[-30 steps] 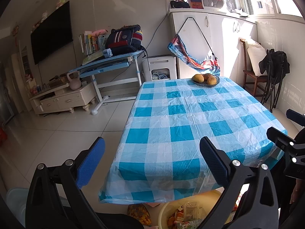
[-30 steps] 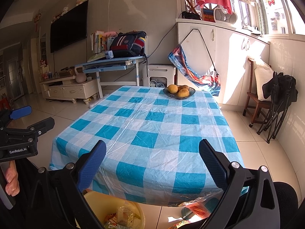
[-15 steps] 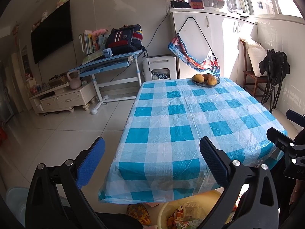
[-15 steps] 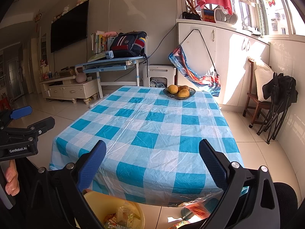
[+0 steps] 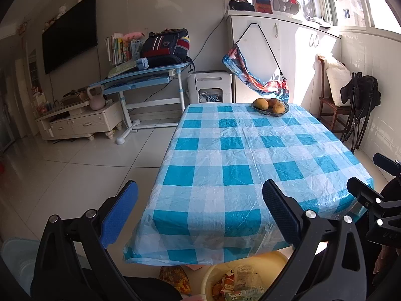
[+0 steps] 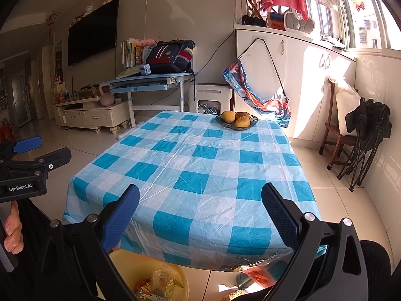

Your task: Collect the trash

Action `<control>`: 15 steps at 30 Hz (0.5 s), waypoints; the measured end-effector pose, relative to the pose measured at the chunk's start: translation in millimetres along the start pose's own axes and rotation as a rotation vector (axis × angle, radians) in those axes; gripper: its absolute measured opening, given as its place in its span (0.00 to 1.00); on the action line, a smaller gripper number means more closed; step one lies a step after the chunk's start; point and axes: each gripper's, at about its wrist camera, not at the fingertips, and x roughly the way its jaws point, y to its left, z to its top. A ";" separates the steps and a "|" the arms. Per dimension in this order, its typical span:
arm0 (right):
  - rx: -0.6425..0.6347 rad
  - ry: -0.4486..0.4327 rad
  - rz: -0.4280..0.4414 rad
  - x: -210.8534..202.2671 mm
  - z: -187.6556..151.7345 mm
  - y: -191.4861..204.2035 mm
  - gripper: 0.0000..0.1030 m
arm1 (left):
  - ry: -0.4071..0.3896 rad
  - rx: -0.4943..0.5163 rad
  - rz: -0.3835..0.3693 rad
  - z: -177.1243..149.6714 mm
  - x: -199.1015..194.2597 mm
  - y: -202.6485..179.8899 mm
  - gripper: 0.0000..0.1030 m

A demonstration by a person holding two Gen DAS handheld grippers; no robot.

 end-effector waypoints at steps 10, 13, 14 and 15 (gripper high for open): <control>0.004 0.000 0.001 0.3 -1.1 -0.3 0.91 | 0.034 -0.014 0.018 0.4 7.9 -1.6 0.93; 0.003 -0.001 0.001 0.5 -0.9 -0.5 0.91 | 0.033 -0.017 0.032 1.4 7.8 -1.0 0.93; 0.003 0.000 0.000 0.3 -1.1 0.0 0.91 | 0.035 -0.023 0.024 1.8 8.1 -0.2 0.93; 0.003 0.000 0.001 0.7 -0.8 -0.5 0.91 | 0.041 -0.030 0.015 2.2 8.6 0.3 0.93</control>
